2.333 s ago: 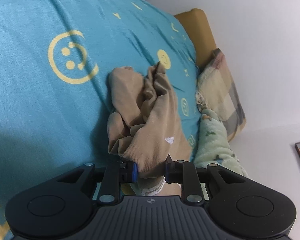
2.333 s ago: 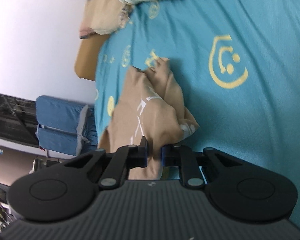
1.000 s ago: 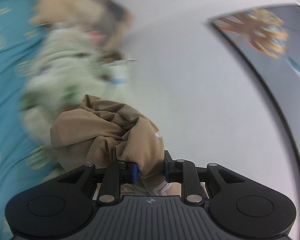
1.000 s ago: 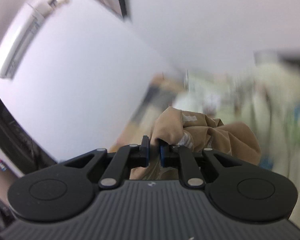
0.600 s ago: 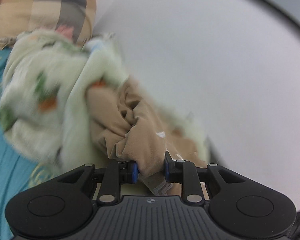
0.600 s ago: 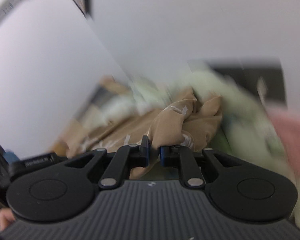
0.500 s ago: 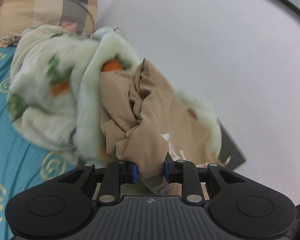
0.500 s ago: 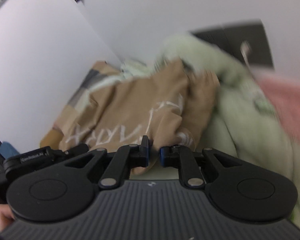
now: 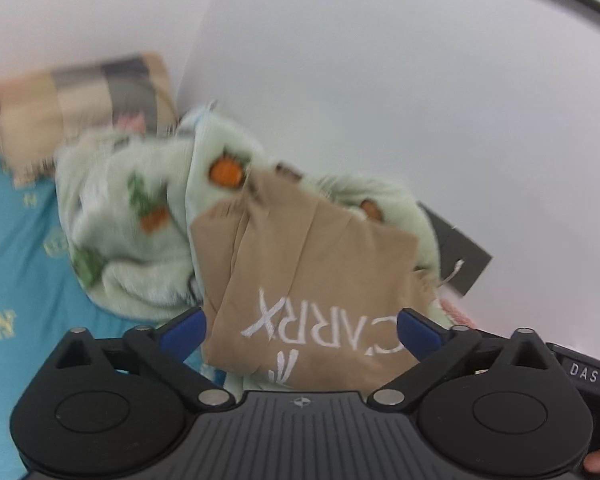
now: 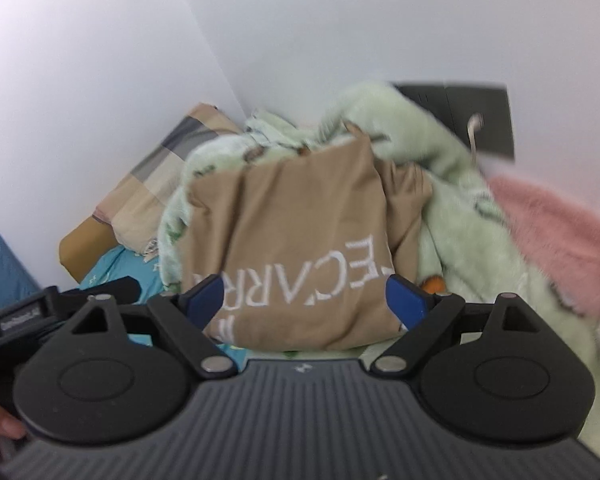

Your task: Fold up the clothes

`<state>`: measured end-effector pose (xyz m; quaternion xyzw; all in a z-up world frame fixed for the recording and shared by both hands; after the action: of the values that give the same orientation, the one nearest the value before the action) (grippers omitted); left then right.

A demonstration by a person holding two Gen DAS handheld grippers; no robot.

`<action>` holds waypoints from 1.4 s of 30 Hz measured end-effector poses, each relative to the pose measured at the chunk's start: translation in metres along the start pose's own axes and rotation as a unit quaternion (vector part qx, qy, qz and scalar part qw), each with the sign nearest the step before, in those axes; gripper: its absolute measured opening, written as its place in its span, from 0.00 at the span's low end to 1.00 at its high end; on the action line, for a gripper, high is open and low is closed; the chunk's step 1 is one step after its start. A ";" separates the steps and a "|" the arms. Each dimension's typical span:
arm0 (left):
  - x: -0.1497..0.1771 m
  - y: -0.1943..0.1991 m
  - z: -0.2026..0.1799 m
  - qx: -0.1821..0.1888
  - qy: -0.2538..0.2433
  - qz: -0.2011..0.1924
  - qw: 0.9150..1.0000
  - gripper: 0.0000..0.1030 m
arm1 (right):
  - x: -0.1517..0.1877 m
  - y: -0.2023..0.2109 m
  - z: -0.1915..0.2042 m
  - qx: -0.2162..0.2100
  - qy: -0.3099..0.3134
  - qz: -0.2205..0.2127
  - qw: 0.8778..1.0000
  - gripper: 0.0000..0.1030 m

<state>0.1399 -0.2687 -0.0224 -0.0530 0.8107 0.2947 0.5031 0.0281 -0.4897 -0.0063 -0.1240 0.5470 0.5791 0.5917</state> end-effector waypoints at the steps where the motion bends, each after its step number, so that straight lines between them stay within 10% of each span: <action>1: -0.002 0.012 -0.005 -0.003 -0.009 -0.006 1.000 1.00 | -0.001 0.009 0.004 0.000 0.006 -0.006 1.000 0.87; 19: 0.002 0.190 -0.084 -0.050 -0.082 -0.109 0.989 1.00 | 0.007 0.154 0.059 -0.017 0.086 -0.104 0.991 0.87; 42: 0.058 0.264 -0.076 -0.080 -0.095 -0.154 0.980 1.00 | 0.068 0.187 0.100 -0.011 0.119 -0.169 0.978 0.87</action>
<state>-0.0485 -0.0804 0.0646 -0.1892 0.7149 0.2813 0.6115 -0.0930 -0.3184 0.0682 -0.2896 0.5784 0.4576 0.6101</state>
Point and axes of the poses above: each gripper's, at about its wrist camera, not at the fingertips, and y roughly against the way its jaws point, z to its left, x to its underside, the point moved 3 cm from there along -y, roughly the way its jaws point, and after that the axes turned 4 degrees about x, right-handed, at the moved point
